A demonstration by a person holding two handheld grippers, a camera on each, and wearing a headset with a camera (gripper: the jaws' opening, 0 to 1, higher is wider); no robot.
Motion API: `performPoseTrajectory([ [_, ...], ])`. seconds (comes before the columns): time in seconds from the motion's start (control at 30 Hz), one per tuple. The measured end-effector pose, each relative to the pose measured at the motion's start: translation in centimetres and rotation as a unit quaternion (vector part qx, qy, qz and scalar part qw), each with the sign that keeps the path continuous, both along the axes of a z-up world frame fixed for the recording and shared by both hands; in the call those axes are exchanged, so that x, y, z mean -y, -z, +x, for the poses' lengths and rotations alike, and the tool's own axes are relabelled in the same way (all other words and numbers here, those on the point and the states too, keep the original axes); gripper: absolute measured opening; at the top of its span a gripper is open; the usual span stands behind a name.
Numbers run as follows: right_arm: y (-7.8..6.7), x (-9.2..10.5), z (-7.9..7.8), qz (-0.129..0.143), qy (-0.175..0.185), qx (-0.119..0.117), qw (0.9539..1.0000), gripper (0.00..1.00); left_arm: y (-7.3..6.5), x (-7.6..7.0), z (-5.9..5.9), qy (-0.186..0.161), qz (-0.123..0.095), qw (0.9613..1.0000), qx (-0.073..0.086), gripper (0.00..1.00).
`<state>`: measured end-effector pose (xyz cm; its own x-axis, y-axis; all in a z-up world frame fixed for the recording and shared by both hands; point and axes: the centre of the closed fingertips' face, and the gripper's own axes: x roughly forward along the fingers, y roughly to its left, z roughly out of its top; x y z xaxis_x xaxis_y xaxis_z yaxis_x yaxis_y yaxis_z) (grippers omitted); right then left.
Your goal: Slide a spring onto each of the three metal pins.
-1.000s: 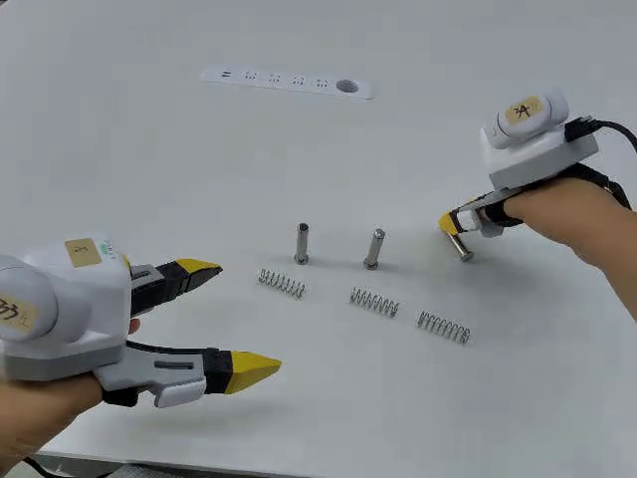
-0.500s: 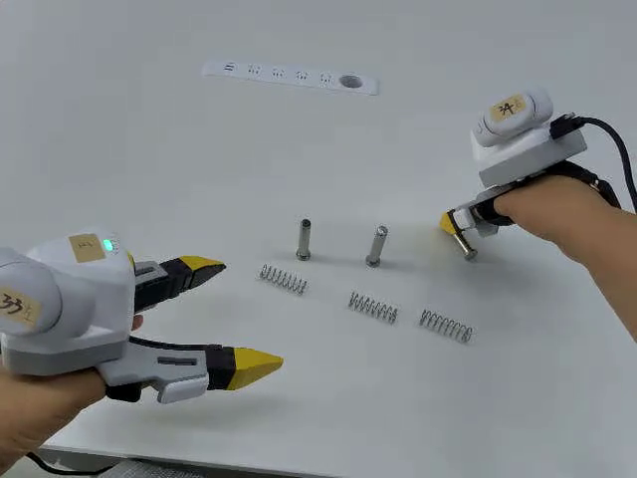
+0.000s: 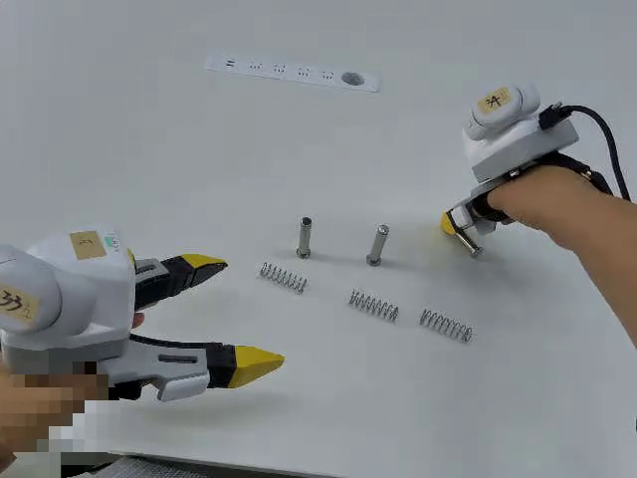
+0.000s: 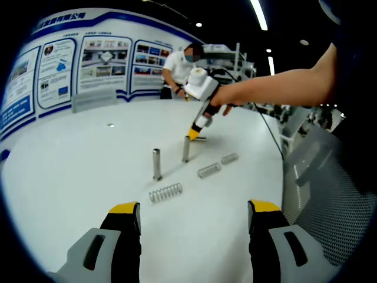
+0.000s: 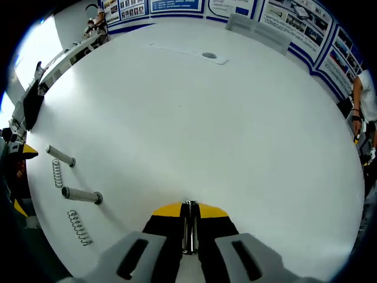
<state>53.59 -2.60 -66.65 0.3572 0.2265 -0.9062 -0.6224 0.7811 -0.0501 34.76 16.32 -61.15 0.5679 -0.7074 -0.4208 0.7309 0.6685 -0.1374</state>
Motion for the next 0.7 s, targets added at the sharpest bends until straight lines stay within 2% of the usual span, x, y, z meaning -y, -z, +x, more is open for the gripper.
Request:
performPoseTrajectory([
  [0.13,-0.1,0.0,-0.2,-0.009,0.001,-0.004,0.9999,0.08,0.1,0.1,0.0,0.001,0.0,1.0,-0.002,0.75],
  [0.33,-0.2,0.2,-0.3,0.008,0.02,-0.014,0.9997,0.07,-0.1,0.5,0.0,0.006,0.002,1.0,0.0,0.75],
  [0.43,-0.3,0.2,-0.4,0.016,0.008,-0.003,0.9998,0.07,-0.5,0.4,0.1,0.006,0.004,1.0,0.005,0.75],
  [0.5,-0.5,0.6,-0.5,0.016,0.019,0.003,0.9997,0.07,-0.8,0.1,0.1,0.007,0.006,0.9999,0.007,0.74],
  [0.53,-0.7,0.7,-0.3,0.025,0.021,0.009,0.9994,0.07,-0.9,-0.1,0.1,0.006,0.007,0.9999,0.008,0.74],
  [0.6,-1.1,0.6,-0.6,0.032,0.023,0.005,0.9992,0.08,-0.9,-0.4,0.1,0.003,0.006,0.9999,0.009,0.74],
  [0.7,-2.0,0.3,-1.0,0.037,0.02,0.012,0.999,0.08,-0.9,-0.4,0.2,0.001,0.006,0.9999,0.009,0.74],
])
